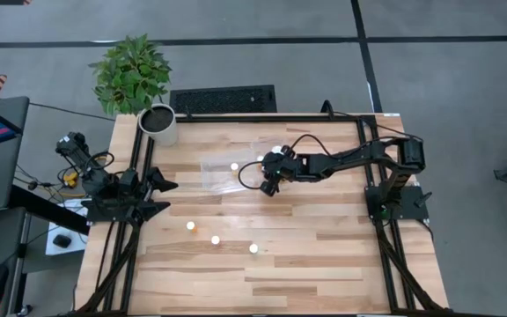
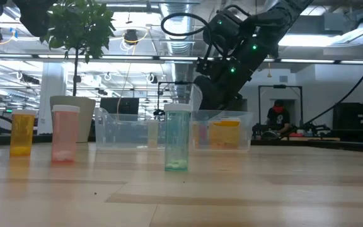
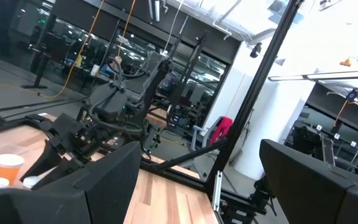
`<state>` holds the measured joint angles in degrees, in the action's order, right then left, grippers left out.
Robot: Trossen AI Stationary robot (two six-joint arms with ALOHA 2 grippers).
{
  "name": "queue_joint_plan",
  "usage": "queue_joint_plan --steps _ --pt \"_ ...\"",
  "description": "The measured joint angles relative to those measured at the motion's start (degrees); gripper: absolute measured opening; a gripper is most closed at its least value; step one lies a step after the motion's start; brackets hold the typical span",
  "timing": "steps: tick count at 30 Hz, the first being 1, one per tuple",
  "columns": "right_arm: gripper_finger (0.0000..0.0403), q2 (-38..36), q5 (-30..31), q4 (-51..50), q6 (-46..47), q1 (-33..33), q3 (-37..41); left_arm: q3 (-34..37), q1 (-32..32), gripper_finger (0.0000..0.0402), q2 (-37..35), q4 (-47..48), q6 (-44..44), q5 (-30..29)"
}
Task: Pick and place medicine bottles into bin by pill shape (circle, oval)
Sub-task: Put the blue capsule bottle into the right transparent bin
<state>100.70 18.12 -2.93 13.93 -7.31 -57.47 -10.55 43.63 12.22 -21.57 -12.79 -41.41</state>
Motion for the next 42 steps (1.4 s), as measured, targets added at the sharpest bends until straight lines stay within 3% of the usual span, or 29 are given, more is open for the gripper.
queue_joint_plan --steps 42 --pt "0.013 -0.08 -1.89 -0.01 1.2 -0.7 0.68 0.0 0.01 0.0322 0.0 0.01 -0.36 0.01"
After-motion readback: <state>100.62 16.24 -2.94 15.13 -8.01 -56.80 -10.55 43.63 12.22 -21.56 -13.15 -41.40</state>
